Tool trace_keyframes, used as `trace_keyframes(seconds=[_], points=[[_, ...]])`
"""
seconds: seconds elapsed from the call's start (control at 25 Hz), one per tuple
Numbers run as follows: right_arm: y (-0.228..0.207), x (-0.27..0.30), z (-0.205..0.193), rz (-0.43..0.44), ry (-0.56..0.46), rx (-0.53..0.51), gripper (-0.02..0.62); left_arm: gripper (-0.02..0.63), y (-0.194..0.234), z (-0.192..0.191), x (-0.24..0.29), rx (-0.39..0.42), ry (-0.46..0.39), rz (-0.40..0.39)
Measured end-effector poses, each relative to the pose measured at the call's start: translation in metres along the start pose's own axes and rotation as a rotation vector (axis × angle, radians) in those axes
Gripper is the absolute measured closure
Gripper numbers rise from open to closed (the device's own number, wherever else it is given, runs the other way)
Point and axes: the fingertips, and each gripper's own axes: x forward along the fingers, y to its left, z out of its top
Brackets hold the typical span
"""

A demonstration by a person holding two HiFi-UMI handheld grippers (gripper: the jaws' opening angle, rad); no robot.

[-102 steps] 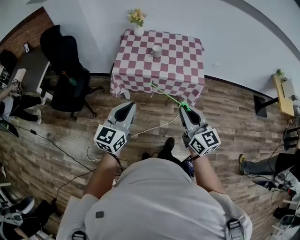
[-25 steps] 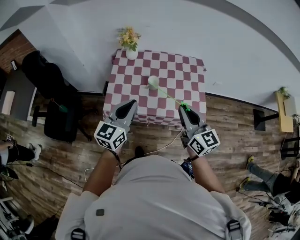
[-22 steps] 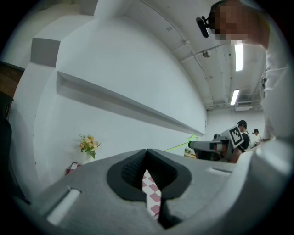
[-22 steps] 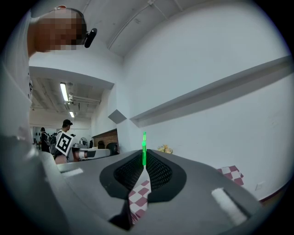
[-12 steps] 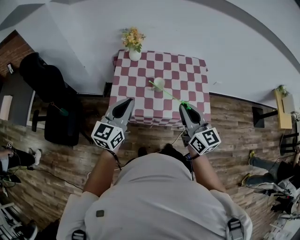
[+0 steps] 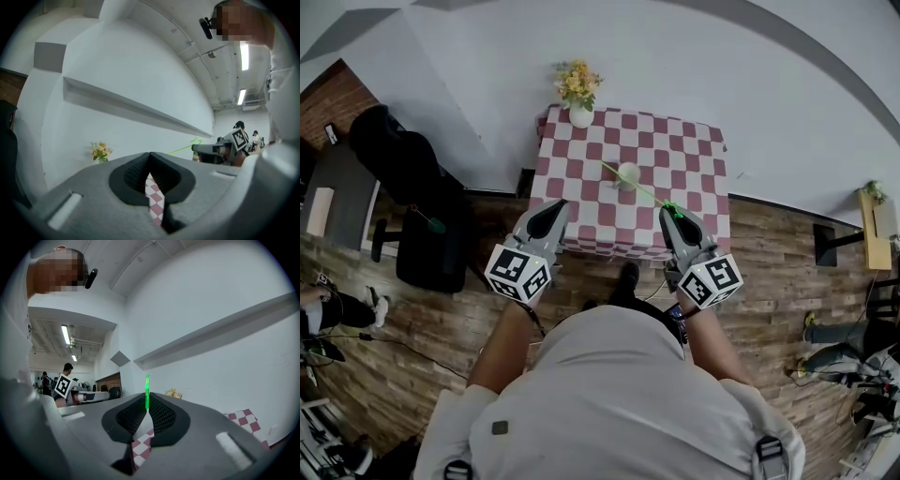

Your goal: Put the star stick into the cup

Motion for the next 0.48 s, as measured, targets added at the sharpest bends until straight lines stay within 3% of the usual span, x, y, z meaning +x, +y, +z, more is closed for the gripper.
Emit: trace_keyframes(seconds=[0.48], points=[[-0.034, 0.02, -0.001, 0.01, 0.013, 0.026, 0.569, 0.603, 0.009, -0.002, 0.031, -0.003, 0.02, 0.018]])
